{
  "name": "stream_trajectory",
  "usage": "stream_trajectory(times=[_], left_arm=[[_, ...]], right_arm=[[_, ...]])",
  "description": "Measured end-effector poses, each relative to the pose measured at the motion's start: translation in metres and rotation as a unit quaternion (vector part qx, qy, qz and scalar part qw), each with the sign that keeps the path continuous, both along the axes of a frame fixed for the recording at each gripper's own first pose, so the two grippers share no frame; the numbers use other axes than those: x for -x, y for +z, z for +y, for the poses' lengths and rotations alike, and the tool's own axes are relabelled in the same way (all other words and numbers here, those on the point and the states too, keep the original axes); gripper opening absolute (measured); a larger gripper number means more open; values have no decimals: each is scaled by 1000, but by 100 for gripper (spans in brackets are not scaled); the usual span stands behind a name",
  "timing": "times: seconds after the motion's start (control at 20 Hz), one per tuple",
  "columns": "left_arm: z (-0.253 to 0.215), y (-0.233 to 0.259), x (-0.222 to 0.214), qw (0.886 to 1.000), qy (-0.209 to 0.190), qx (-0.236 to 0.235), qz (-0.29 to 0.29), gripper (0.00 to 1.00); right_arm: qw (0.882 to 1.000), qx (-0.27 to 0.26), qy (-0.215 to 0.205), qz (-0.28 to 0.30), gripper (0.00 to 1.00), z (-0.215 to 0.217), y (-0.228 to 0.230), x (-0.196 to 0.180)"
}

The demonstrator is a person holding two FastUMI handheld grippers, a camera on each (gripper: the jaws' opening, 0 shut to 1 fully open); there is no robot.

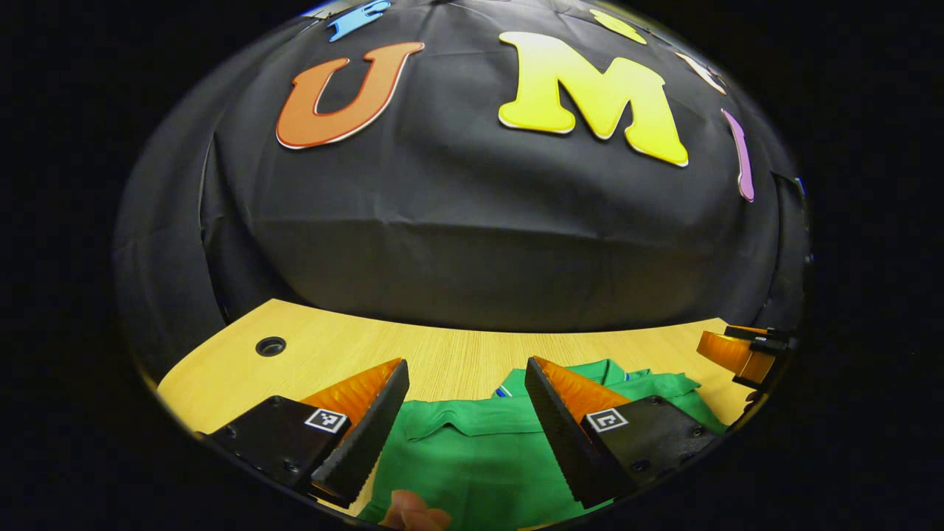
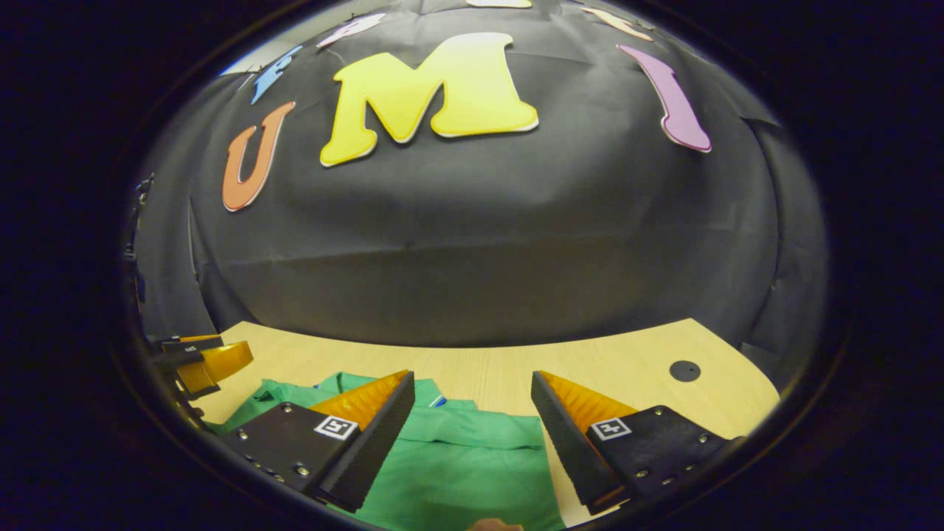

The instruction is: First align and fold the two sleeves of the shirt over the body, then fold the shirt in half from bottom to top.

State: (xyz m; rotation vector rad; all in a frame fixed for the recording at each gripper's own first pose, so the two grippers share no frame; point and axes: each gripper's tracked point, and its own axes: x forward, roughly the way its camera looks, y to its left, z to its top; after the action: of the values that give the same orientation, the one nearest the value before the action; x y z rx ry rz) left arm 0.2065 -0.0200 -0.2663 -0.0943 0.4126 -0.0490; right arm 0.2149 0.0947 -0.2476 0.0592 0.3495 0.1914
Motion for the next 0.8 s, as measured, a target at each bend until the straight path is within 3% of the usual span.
stream_trajectory(times=[0.8], left_arm=[[-14,126,158,996,-20,-35,-80,100]], right_arm=[[997,-6,10,-75,98,-30,105,171]])
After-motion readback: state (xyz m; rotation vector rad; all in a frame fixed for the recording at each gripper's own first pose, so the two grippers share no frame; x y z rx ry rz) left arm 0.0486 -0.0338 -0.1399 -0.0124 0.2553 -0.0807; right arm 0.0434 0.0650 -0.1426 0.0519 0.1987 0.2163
